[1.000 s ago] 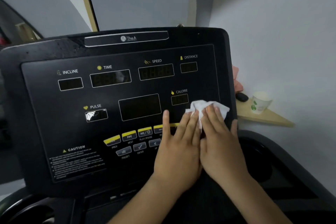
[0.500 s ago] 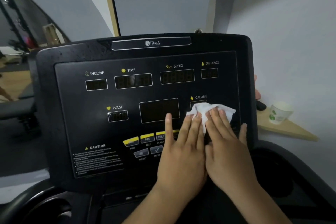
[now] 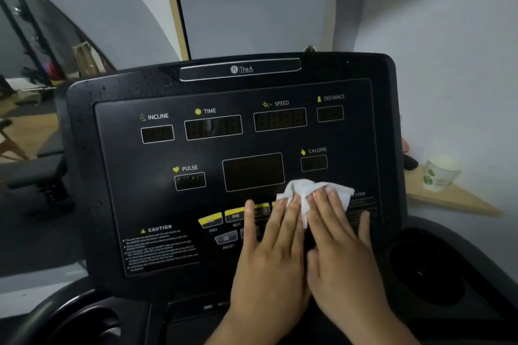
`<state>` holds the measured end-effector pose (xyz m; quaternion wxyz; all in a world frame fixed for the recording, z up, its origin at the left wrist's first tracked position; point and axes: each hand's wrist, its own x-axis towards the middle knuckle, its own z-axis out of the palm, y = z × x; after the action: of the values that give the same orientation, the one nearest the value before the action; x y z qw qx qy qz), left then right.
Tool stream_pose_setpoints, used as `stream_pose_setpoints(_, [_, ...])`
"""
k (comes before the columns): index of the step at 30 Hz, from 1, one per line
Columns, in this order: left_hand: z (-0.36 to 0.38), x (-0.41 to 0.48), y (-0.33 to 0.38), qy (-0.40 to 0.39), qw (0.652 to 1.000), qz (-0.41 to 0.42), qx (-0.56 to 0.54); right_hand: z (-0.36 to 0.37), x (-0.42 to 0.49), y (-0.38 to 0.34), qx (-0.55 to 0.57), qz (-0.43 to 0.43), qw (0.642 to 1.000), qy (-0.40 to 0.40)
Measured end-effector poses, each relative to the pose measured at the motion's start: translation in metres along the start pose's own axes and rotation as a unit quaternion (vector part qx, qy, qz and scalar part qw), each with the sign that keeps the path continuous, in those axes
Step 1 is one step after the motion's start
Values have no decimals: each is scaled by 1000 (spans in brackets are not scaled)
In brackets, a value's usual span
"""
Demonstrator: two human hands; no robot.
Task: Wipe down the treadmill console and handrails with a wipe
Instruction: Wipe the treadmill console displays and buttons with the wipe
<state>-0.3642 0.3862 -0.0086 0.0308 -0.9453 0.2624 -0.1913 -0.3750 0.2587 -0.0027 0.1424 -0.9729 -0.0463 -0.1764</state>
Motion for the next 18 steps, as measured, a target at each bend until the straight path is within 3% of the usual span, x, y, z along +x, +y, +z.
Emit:
stream_pose_setpoints(4, [-7, 14, -10, 35, 999, -7, 41, -7, 23, -2, -22, -25, 999, 14])
stream_pose_setpoints(11, [3, -10, -12, 14, 1000, -8, -4, 4, -2, -10, -24, -26, 999, -18])
stream_pose_setpoints(18, [-5, 0, -32, 53, 998, -38, 2, -1, 21, -22, -22, -37, 999, -5])
